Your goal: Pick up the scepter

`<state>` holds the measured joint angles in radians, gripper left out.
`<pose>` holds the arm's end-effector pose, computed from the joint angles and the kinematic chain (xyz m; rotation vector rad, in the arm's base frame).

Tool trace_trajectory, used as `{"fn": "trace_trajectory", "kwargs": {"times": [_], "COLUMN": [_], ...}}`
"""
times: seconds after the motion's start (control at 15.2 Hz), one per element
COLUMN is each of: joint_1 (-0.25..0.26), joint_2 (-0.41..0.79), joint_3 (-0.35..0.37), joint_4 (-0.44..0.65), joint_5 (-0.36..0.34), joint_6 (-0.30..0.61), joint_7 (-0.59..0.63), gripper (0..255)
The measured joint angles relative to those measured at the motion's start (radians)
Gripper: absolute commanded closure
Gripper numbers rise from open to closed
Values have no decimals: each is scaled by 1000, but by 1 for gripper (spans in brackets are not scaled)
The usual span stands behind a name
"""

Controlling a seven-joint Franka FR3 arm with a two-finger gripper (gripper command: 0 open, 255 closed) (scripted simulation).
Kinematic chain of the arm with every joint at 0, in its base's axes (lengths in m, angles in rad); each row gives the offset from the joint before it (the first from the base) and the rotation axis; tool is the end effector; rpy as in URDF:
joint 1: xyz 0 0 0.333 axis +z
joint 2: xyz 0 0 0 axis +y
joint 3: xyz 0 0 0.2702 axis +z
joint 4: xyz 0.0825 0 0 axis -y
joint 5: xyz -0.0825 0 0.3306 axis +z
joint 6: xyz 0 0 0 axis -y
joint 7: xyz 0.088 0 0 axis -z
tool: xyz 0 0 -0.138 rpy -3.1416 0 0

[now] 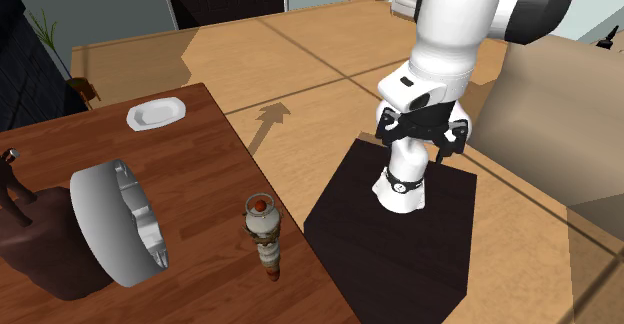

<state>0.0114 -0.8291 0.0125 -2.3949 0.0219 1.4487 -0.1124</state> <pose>0.2578 0.0100 0.5132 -3.1113 -0.2074 0.1817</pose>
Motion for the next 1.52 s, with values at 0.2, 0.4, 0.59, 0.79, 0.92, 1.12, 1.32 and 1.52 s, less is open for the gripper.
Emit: {"fn": "trace_trajectory", "kwargs": {"times": [0.2,0.4,0.59,0.79,0.92,1.12,1.32,1.52], "joint_1": [-13,-41,-67,-93,-108,-129,-149,-170], "joint_2": [36,114,183,272,335,404,488,562], "joint_3": [-11,-42,-69,-103,-126,-154,-188,-222], "joint_4": [15,52,85,148,195,241,316,381], "joint_5": [-8,-29,-41,-53,-56,-57,-51,-41], "joint_6": [30,92,152,202,234,280,313,346], "joint_7": [2,2,10,11,11,16,15,11], "gripper": [0,0,0,0,0,0,0,0]}}
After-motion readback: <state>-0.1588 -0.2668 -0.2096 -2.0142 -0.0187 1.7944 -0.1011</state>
